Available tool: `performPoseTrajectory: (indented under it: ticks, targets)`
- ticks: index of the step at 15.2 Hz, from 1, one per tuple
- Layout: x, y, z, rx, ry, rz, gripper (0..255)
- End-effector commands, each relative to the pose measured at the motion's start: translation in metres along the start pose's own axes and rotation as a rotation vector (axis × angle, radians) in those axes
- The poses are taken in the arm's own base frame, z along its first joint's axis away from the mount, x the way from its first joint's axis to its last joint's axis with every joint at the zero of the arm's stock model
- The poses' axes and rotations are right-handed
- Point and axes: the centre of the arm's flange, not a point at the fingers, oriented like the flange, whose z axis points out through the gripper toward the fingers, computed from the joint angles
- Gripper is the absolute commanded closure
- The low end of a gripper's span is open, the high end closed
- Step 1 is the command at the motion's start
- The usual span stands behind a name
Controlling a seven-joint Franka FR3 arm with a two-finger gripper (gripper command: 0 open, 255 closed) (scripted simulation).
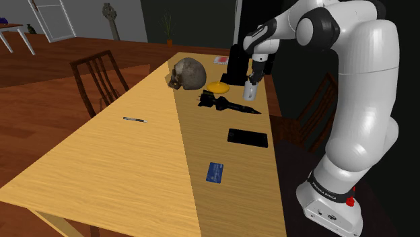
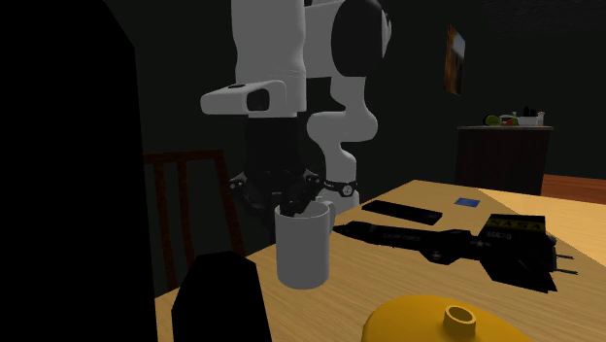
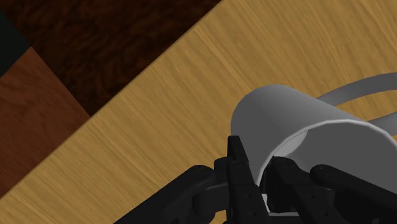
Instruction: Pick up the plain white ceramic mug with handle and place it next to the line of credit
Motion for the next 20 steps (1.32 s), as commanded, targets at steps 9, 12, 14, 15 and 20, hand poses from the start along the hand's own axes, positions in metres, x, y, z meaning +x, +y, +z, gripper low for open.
performPoseTrajectory:
  ticks: [9,12,14,15,20]
  targets:
    - [-0.001,-0.001,-0.026,0.0,0.0,0.0,255]
    - [-0.002,-0.001,-0.042,0.0,0.0,0.0,255]
    - [-0.003,-0.001,-0.053,0.0,0.0,0.0,255]
    - [-0.003,-0.002,-0.058,0.0,0.0,0.0,255]
    - [-0.004,-0.002,-0.084,0.0,0.0,0.0,255]
